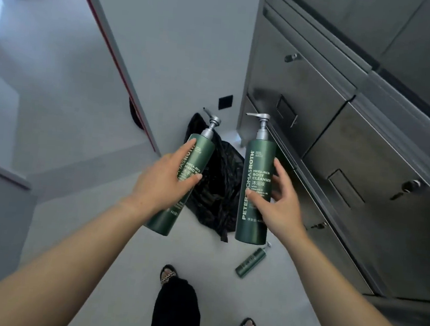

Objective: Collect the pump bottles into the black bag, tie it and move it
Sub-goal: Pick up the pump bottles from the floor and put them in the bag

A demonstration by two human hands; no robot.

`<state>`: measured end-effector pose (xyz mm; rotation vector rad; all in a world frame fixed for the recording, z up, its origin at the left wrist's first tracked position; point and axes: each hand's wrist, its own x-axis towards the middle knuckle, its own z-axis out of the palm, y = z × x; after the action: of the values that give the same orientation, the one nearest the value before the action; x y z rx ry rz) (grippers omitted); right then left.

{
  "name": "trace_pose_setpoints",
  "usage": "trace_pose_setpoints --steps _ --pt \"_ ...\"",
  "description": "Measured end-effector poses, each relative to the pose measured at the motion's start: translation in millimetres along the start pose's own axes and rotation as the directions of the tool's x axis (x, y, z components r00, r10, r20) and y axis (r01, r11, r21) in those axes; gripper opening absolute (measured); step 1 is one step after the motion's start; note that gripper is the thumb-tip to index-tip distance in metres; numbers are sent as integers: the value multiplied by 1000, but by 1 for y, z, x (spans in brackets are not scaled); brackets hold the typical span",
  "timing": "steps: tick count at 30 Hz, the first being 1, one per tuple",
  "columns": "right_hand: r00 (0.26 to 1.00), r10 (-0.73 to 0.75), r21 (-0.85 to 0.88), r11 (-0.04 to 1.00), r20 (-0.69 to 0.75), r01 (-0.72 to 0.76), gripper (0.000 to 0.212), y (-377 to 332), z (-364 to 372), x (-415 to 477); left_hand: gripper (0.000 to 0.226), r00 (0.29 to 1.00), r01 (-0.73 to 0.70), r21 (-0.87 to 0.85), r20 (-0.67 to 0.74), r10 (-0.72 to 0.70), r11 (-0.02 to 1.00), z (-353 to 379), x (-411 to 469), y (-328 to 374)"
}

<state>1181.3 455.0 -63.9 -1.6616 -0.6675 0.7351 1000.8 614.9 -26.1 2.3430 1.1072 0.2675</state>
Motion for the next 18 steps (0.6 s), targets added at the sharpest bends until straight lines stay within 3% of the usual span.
trace_pose_setpoints --steps 9,18 --pt "995 10 -59 998 -102 -16 86 -24 92 75 76 989 -132 -11 72 133 991 -58 96 -90" --pt "988 70 -38 996 -135 -76 85 -24 133 155 76 974 -174 37 151 167 984 -66 192 -119"
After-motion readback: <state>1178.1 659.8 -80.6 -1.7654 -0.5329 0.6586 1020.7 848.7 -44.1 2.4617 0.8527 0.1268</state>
